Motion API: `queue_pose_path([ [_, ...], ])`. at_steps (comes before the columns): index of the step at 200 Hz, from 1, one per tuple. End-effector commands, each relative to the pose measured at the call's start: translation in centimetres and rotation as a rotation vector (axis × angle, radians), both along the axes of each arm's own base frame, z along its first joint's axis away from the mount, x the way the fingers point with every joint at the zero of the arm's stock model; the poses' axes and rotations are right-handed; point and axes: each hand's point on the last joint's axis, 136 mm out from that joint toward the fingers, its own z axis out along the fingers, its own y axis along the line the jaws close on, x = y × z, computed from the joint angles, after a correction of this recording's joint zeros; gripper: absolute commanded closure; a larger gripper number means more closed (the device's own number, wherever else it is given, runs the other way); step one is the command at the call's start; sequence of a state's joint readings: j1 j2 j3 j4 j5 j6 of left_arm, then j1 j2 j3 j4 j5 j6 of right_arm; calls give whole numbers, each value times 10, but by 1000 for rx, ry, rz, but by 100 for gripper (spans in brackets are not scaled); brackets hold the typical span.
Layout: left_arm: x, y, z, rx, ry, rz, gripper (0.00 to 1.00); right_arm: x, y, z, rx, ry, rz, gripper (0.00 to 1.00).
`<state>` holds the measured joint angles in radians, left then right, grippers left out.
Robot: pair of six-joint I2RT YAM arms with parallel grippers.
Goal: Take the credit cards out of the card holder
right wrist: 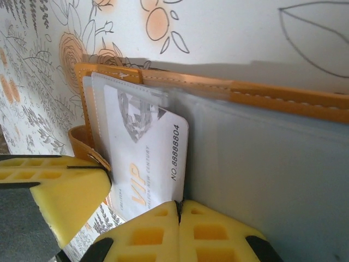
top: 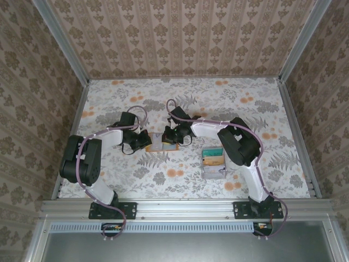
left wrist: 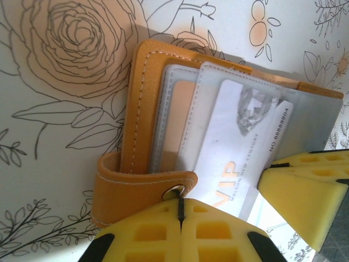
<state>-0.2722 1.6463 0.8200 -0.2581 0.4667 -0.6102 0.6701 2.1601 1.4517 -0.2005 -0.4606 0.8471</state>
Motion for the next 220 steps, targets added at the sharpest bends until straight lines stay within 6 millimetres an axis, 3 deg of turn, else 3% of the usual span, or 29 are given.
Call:
queue_pose_path([
  [1, -10, 16, -8, 59, 54, 45, 100, -2, -15, 0, -45, 2, -23, 100],
  [59, -11, 16, -8, 56, 54, 40, 100, -1, -23, 3, -60, -2, -35, 100],
  [80, -11, 15, -10, 50, 59, 38, 100, -3, -14, 5, -20, 0, -5, 100],
  [96, -10, 14, -11, 50, 60, 35, 100, -3, -8, 4, -13, -1, 4, 83],
  [114, -12, 13, -13, 52, 67, 32, 100, -1, -4, 1, -4, 4, -5, 76],
  [184, -15, 11, -15, 50, 77, 26, 100, 1, 2, -11, 15, 33, -29, 79],
  [220, -15, 12, -15, 55, 78, 26, 100, 0, -4, -13, -2, 39, -41, 99],
])
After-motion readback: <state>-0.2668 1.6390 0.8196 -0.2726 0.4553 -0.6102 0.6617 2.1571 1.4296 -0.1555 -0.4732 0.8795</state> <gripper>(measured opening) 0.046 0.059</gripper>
